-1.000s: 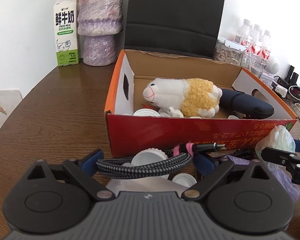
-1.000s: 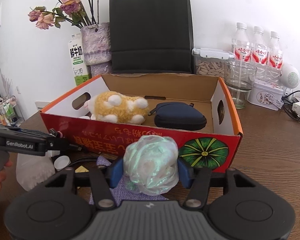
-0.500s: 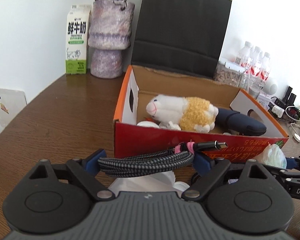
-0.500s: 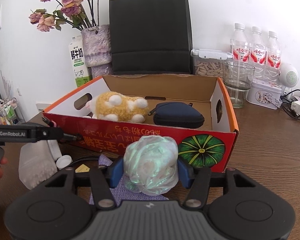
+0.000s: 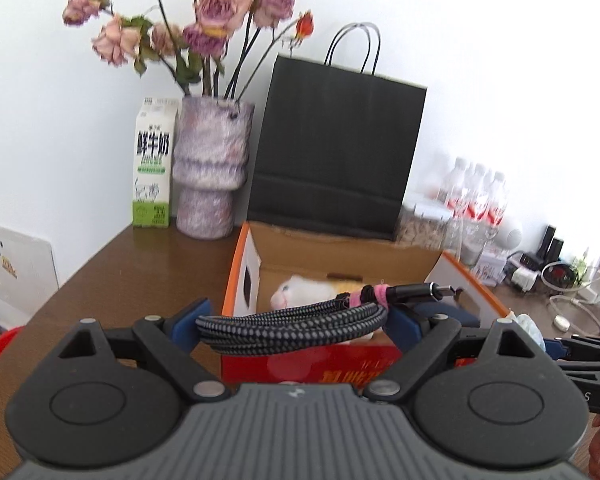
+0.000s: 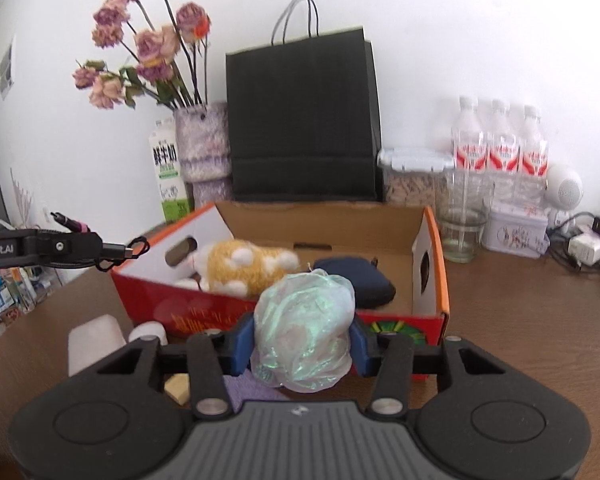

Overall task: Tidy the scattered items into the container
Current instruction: 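Carry the mesh ball and braided cable with both grippers toward the box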

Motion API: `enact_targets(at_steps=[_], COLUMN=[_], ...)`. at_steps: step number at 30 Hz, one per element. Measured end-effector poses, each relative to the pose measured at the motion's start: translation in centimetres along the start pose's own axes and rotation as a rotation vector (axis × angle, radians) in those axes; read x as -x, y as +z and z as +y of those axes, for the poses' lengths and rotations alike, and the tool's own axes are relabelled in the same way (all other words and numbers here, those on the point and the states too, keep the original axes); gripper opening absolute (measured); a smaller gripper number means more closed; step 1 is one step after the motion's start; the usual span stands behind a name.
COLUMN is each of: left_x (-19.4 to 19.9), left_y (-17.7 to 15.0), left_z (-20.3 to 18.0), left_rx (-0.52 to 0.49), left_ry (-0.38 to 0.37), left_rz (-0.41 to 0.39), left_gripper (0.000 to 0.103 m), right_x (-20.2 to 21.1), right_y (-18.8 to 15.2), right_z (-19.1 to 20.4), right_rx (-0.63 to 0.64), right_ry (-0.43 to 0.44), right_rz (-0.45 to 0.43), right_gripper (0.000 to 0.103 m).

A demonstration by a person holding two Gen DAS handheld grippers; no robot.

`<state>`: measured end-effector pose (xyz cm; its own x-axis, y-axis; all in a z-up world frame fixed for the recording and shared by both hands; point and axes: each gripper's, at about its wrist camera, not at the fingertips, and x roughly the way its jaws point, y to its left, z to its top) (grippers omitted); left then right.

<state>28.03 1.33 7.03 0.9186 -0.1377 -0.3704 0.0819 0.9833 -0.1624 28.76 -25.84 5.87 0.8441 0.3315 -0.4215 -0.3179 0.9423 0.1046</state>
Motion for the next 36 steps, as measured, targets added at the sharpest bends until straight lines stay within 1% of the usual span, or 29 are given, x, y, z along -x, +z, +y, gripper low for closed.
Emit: enact_targets(at_steps=[3, 7, 10, 15, 20, 22, 24, 28, 32, 36], left_x=[0.3, -0.3, -1.6, -4.6, -8.0, -9.1, -10.0, -11.7, -13.1, -13.6], left_y=[1.5, 3.5, 4.8, 6.1, 6.4, 6.2, 5.9, 5.0, 4.0, 3.6], left_z=[-0.8, -1.9, -2.5, -3.6, -3.6, -3.3, -2.9, -2.5, -2.5, -2.5], left_rx=[-0.008, -0.010, 0.008, 0.054, 0.083, 0.079, 0.082, 0.080, 0.075, 0.062], left_ry=[-0.012, -0.038, -0.063, -0.076, -0.046, -0.021, -0.012, 0.004, -0.001, 0.005], left_rz=[-0.052, -0.114, -0.132, -0.148, -0.118, -0.101, -0.078, -0.022, 0.033, 0.048], left_gripper=[0.092, 0.092, 0.092, 0.092, 0.092, 0.092, 0.092, 0.092, 0.092, 0.092], right_x=[0.2, -0.5, -1.4, -3.9, -6.8, -8.1, -9.2, -10.2, -10.8, -11.1], right_y=[1.5, 3.5, 4.9, 6.9, 7.6, 7.5, 7.3, 6.7, 6.1, 5.9], right_z=[0.0, 0.0, 0.0, -0.5, -2.1, -2.5, -2.7, -2.8, -2.7, -2.6], right_rx=[-0.002, -0.012, -0.012, -0.038, -0.086, -0.092, -0.090, -0.087, -0.074, -0.070], right_ry=[-0.006, -0.009, 0.004, 0.014, 0.014, 0.007, 0.002, -0.005, -0.006, -0.010], right_rz=[-0.047, -0.098, -0.133, -0.164, -0.167, -0.145, -0.123, -0.093, -0.066, -0.052], right_gripper=[0.046, 0.044, 0.044, 0.044, 0.044, 0.044, 0.044, 0.044, 0.044, 0.044])
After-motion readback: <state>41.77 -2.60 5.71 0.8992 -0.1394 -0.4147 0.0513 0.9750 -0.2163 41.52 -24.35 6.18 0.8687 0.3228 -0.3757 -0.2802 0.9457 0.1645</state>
